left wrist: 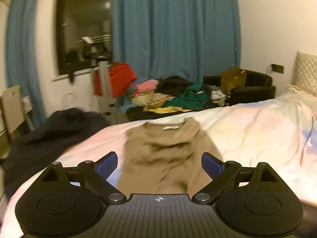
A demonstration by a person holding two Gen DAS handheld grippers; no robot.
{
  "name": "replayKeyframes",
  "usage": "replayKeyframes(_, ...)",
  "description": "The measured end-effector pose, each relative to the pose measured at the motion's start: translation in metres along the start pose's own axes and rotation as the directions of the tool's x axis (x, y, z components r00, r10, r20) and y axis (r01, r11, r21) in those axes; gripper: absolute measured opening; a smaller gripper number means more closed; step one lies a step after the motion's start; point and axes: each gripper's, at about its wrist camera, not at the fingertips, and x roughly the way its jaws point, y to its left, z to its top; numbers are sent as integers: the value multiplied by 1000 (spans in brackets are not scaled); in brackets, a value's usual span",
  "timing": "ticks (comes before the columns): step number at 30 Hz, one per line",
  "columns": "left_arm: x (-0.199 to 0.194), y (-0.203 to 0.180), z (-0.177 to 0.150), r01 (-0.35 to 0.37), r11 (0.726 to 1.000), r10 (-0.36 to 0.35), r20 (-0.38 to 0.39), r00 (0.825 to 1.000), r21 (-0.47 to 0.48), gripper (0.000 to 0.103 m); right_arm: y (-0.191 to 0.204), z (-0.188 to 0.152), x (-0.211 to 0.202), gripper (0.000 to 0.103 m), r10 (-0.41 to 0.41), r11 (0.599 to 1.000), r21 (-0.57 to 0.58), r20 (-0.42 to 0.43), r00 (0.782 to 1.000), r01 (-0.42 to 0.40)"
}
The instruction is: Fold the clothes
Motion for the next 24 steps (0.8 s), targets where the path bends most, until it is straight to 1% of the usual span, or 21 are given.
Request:
replayKeyframes(2,-33,21,-14,-15,998,16,8,1000,-56,96,10,-3,-10,94,40,999,-11,-15,999,-40)
replayKeyframes(4,-54,45,-24,-28,990,28,-5,1000,-135,96,23,-11,-25,94,111,993,-25,-57,992,-112)
replayKeyframes(7,-76,83,-34,-34,968,36,3,999,-247,96,46,-30,-46,94,220,973,-47,-130,967,-228)
replayKeyframes(8,-79,95,-36,-37,960,39,0,999,-279,96,56,-37,-50,90,249,964,-58,-161,955,-261)
replayKeyframes(9,-79,106,-36,-40,951,39,-8,999,-307,96,68,-42,-51,79,267,957,-66,-194,944,-284)
replayKeyframes(10,-80,116,-36,-39,943,38,-9,999,-332,96,81,-47,-50,75,281,950,-72,-228,932,-304)
replayKeyframes(13,-80,138,-41,-49,928,55,5,998,-368,96,118,-65,-40,74,341,924,-61,-321,884,-379)
replayKeyframes(15,-78,150,-45,-63,921,68,-1,998,-384,96,143,-79,-29,71,363,909,-54,-382,850,-412)
replayKeyframes(16,-77,155,-48,-67,918,71,-5,997,-391,96,154,-86,-22,71,362,907,-52,-413,835,-419)
replayKeyframes(18,-75,164,-53,-74,911,74,-15,997,-406,96,166,-100,-4,62,342,913,-41,-464,817,-406)
replayKeyframes(20,-74,171,-58,-77,904,75,-23,997,-421,96,178,-115,13,60,321,920,-30,-512,797,-391)
replayKeyframes(21,-73,172,-60,-76,900,72,-25,997,-428,96,183,-122,22,53,311,924,-25,-535,785,-383)
replayKeyframes(22,-73,174,-61,-75,898,71,-25,997,-434,96,187,-127,28,45,300,927,-26,-550,780,-375)
replayKeyframes(23,-72,175,-61,-76,897,72,-26,997,-435,96,189,-132,35,21,289,930,-28,-562,775,-367)
replayKeyframes(24,-71,174,-62,-78,898,74,-26,997,-432,96,191,-134,35,7,279,932,-38,-562,779,-361)
